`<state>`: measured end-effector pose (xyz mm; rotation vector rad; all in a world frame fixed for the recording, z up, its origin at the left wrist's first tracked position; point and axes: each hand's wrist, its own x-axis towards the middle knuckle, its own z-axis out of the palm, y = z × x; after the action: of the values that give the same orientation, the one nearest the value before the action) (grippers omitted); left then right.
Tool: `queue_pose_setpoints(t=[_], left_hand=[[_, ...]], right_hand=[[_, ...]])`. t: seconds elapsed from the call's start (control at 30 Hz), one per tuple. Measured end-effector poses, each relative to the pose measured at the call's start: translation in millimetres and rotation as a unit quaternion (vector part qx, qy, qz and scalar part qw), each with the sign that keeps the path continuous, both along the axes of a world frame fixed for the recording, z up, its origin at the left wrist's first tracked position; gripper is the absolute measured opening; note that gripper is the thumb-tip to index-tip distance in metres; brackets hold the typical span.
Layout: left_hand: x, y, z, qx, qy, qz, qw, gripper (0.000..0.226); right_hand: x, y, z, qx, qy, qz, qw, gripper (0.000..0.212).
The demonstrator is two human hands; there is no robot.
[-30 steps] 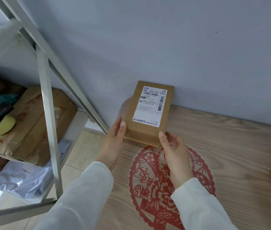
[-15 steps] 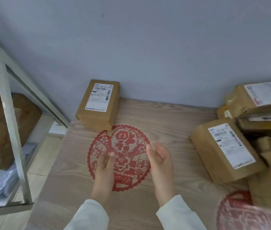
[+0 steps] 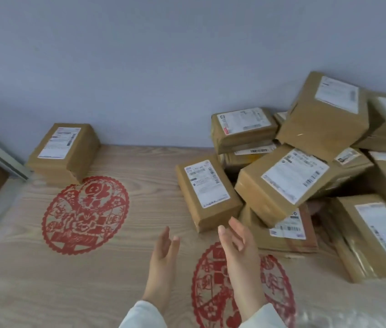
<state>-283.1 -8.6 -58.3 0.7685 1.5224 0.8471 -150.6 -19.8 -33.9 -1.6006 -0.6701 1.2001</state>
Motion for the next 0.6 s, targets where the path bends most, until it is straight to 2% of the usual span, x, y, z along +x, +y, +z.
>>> queue_pose_setpoints(t=[0.13, 0.33, 0.5, 0.6], left_hand=[[60.9, -2.5, 15.9, 0.027, -0.001, -0.043, 0.999, 0.045], [95.5, 18.4, 26.6, 0.059, 0.064, -0.027, 0.996, 0.064], [115.0, 39.9, 36.6, 0.134, 0.058, -0.013, 0.989, 0.060], [132.0, 54.8, 45.0, 0.130, 0.048, -0.032, 0.990, 0.057]], right_hand=[[63.2, -19.7, 7.4, 0.018, -0.031, -0.058, 0.998, 0.045], [103.6, -21.6, 8.2, 0.010, -0.024, -0.116, 0.993, 0.044], [113.7, -6.4, 4.3, 0.009, 0.040, -0.100, 0.994, 0.063], [117.2, 0.6, 7.0, 0.019, 0.048, -0.109, 0.993, 0.065]])
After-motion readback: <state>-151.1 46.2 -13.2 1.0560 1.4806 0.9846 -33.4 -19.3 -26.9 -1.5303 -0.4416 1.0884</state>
